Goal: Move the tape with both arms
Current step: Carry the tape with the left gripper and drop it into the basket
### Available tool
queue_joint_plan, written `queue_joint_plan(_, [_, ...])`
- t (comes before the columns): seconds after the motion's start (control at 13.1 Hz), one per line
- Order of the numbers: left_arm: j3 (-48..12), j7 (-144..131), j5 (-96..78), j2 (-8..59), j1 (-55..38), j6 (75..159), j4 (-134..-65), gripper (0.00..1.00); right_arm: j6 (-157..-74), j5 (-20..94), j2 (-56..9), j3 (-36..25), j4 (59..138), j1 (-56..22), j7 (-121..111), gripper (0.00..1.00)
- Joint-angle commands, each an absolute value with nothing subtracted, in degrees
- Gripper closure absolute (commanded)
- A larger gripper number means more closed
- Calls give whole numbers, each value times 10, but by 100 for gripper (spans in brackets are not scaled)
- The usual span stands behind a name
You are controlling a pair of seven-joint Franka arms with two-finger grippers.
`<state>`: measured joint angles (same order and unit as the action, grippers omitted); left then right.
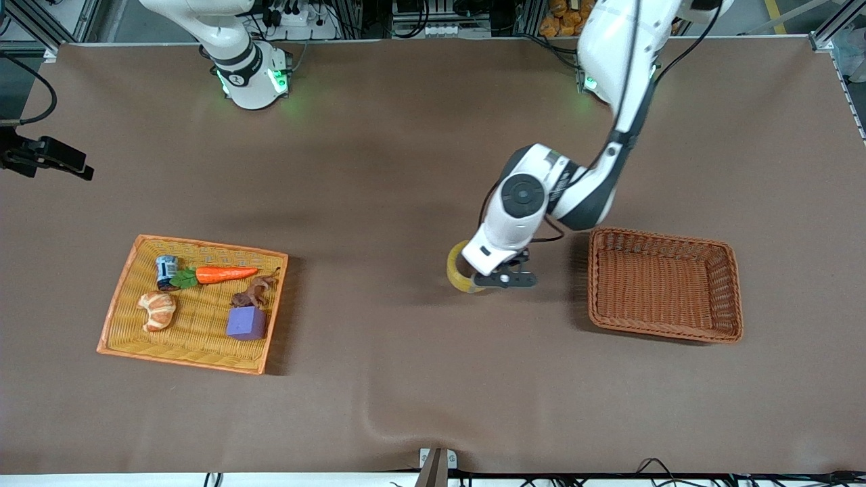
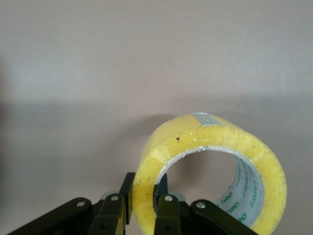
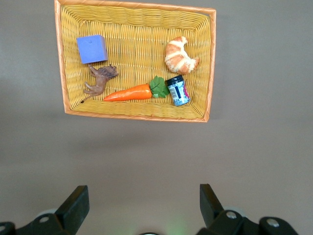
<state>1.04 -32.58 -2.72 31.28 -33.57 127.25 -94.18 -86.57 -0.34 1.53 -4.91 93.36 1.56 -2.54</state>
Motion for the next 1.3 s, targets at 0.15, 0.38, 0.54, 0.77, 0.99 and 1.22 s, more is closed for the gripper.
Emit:
queue_joint_plan(0.15, [5, -150, -37, 193, -196, 1142, -963, 100, -860, -5, 19, -40, 926, 26, -35, 0])
queue_joint_plan(0.38, [6, 11, -34, 198, -88, 1113, -984, 100, -863, -4, 18, -40, 926, 26, -36, 0])
queue_joint_plan(0.54, [7, 58, -35, 222, -51, 1116, -985, 100, -860, -5, 18, -40, 926, 26, -37, 0])
queue_joint_plan(0.77, [6, 80, -31, 286, -15, 1167, -983, 100, -856, -5, 16, -40, 909, 27, -34, 0])
queue_joint_plan(0.99, [6, 110, -36, 323, 1, 1221, -979, 100, -853, -4, 11, -40, 905, 27, -35, 0])
queue_joint_plan(1.22, [8, 114, -31, 327, -1, 1221, -966, 57, -853, -4, 7, -40, 905, 25, -34, 0])
